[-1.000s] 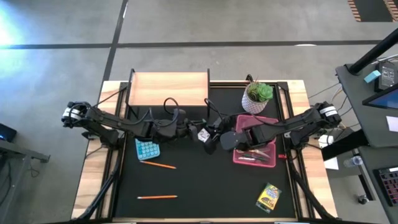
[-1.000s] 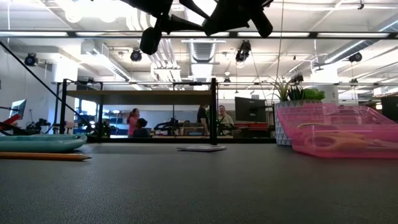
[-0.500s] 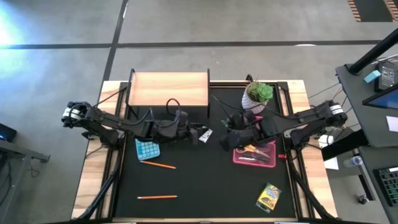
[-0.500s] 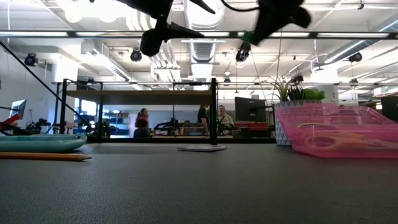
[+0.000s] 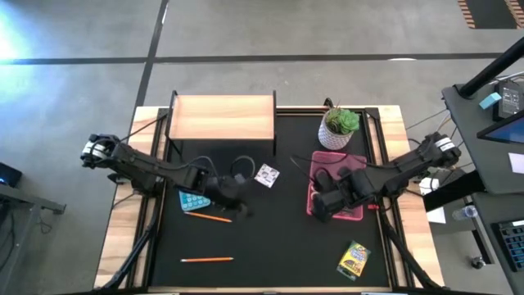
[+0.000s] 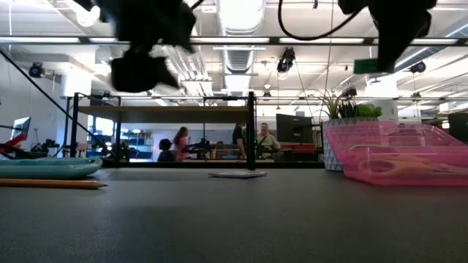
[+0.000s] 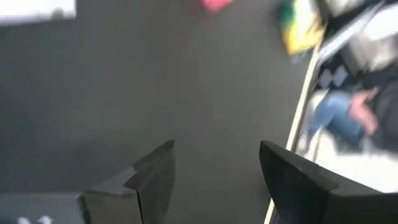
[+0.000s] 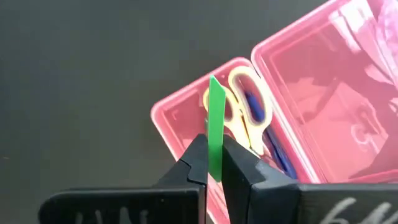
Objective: Pack school essentials
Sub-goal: Put the green eraser into the pink case, then put the top yellow pencil into the pink case
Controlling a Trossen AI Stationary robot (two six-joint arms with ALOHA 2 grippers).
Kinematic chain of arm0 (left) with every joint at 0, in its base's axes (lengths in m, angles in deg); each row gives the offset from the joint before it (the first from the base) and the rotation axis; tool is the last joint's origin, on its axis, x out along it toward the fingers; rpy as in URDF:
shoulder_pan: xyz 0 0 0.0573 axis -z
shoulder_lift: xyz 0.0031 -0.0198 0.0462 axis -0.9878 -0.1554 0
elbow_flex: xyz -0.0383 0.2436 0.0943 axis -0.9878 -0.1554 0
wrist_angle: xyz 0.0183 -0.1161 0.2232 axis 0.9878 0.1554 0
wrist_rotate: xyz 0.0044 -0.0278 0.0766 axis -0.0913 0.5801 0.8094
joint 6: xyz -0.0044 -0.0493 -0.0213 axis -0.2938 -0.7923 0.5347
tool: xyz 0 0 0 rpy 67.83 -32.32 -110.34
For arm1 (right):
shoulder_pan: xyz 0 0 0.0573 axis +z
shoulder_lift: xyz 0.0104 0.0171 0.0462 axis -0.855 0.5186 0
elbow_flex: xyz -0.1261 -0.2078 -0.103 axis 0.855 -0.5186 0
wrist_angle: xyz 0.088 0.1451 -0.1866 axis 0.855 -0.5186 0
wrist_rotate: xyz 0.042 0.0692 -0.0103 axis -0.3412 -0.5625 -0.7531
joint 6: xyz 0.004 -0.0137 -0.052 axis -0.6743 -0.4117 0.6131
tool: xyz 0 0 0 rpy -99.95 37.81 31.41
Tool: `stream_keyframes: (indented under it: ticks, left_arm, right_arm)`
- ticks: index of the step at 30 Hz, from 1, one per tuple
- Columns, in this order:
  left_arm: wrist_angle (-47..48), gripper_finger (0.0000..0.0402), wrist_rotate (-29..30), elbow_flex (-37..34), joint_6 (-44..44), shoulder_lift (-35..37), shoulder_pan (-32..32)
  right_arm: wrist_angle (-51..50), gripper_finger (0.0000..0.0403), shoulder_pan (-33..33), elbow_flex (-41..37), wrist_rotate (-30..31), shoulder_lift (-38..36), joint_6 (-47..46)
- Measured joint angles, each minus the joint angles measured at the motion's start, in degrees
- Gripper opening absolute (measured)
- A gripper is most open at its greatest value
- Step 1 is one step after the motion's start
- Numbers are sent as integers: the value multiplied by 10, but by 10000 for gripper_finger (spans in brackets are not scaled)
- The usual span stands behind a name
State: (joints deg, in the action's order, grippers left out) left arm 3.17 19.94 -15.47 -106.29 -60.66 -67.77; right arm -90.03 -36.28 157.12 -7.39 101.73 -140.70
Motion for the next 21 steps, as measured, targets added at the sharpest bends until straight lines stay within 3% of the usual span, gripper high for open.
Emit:
stream_keyframes:
  ticks: [9,21]
  left_arm:
    - [183,215,-28,-3,4,0,80]
    - [206,215,8,-52,45,1,133]
  right_arm:
    - [22,40,7,-69,-43,0,-29]
    - [101,45,9,-156,-88,0,-47]
